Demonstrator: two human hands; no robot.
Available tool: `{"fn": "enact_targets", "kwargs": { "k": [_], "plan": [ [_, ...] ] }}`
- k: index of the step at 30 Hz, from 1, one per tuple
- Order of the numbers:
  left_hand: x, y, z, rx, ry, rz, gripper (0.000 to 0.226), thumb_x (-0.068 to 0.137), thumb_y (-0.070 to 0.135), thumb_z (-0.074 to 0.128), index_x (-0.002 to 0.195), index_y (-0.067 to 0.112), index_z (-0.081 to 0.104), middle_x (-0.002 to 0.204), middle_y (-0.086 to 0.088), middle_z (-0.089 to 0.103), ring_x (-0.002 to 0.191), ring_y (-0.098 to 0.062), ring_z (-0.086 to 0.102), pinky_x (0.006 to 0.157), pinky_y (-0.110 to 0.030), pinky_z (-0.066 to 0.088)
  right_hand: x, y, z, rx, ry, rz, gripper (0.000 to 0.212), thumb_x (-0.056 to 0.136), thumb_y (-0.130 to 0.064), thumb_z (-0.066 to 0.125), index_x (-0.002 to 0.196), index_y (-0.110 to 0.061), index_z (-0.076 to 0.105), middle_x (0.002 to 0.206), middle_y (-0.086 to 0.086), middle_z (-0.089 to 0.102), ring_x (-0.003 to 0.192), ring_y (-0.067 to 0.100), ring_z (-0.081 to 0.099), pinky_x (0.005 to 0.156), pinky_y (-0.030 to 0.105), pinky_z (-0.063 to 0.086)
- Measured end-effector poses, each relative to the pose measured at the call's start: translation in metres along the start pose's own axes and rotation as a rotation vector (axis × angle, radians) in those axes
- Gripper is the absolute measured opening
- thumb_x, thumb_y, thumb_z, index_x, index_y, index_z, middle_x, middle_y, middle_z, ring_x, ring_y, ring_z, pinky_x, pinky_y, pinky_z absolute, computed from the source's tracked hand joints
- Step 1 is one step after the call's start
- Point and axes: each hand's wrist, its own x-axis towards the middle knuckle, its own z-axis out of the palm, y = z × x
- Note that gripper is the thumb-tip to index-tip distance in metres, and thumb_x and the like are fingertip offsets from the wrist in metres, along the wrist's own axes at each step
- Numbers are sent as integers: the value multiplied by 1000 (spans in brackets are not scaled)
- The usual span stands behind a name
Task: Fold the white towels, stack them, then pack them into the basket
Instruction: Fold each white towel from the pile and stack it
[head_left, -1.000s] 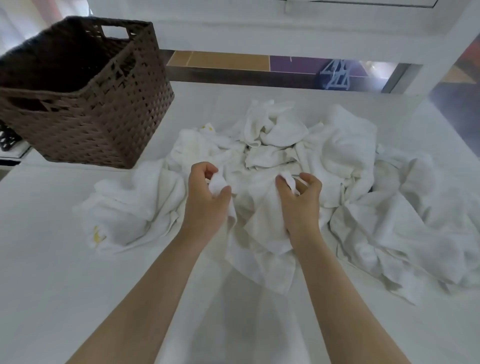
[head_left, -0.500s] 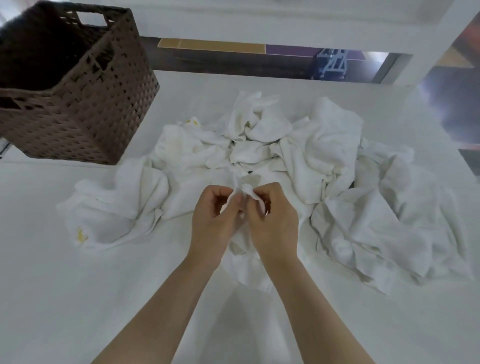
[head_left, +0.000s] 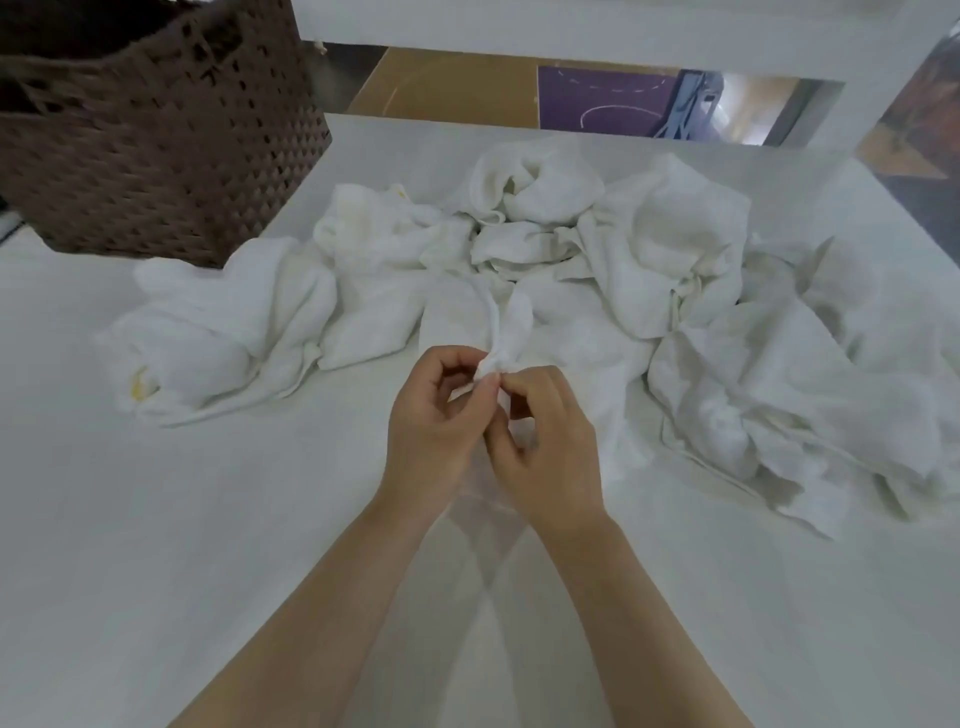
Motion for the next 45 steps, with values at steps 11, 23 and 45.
{"fn": "enact_targets", "kwargs": {
  "k": [11, 23, 45],
  "plan": [
    [-42, 26, -8, 124, 34, 162, 7, 93, 9, 63, 97, 15, 63, 85, 16, 66, 80, 6, 62, 70, -8, 44, 5, -27, -35, 257, 180, 321, 12, 93, -10, 53, 96, -21, 57, 80, -14, 60, 68, 2, 56, 65, 18, 41],
    [-63, 20, -33, 157, -48, 139, 7, 93, 8, 63, 93, 12, 57, 75, 19, 62, 68, 0, 59, 60, -12, 46, 79, -12, -11, -266, -355, 432, 26, 91, -29, 53, 113, -16, 56, 103, 5, 64, 86, 26, 63, 63, 33, 49],
    [33, 87, -132, 697, 227, 521, 18, 98, 17, 52, 108, 17, 67, 101, -1, 61, 91, -9, 51, 73, -13, 36, 160, -26, -154, -187, -187, 401, 14, 90, -6, 64, 95, -16, 73, 74, -2, 60, 61, 14, 54, 59, 24, 55]
  ]
}}
